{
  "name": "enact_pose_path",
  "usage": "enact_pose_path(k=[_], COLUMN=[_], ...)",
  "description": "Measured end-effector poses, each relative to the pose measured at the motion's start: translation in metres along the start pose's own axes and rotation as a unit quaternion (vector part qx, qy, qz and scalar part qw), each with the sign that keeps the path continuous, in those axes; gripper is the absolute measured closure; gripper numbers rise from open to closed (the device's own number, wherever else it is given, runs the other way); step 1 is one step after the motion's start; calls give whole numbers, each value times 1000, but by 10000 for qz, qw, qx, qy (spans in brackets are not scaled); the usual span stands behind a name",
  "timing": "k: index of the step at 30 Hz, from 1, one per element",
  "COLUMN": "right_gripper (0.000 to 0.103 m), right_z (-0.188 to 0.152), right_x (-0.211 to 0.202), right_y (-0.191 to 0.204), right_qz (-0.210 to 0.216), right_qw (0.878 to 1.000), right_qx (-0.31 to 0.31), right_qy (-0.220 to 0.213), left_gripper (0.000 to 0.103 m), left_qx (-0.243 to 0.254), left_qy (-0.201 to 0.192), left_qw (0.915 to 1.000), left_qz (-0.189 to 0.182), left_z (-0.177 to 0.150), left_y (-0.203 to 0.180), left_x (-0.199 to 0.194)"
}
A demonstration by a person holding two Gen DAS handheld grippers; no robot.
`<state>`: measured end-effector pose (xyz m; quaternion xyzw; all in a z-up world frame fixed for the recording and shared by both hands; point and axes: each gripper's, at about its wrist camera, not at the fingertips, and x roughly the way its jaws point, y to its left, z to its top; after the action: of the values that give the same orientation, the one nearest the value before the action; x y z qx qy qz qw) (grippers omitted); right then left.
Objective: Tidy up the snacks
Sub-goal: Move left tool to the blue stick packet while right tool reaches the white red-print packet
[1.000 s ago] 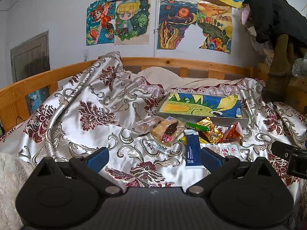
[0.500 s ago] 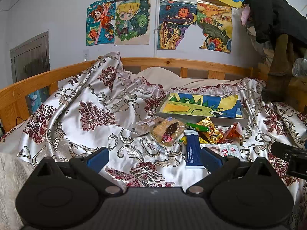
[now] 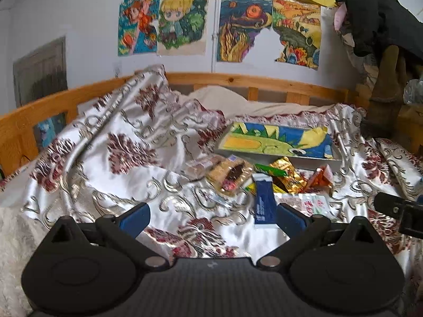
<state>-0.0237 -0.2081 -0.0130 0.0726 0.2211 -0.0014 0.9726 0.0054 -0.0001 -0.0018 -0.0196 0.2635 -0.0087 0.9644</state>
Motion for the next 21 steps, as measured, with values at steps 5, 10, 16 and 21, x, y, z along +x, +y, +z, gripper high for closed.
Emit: enact_pose_path(k=[5,10,16,21], right_gripper=[0,1,1,0], right_z=[12,42,85,115], right_x=[16,16,33,67], right_y=[-13,-12,-16,-20], right_qz=[871,1190,1723,2070], right_qw=[9937,9916,9806,9708], right_qx=[476,-244,-701,-621], right_qy=[522,434,616,1041], left_gripper=[0,0,0,0], left_qx=[-329,-615,-473,-223], left_qy=[455,780,1120,1405], left_qw=[9976,9933,9910,9882], left_qz=[-394,-596,-553,-572], left_z=[10,31,67,92], left_y=[13,23,23,13], left_x=[8,22,51,91])
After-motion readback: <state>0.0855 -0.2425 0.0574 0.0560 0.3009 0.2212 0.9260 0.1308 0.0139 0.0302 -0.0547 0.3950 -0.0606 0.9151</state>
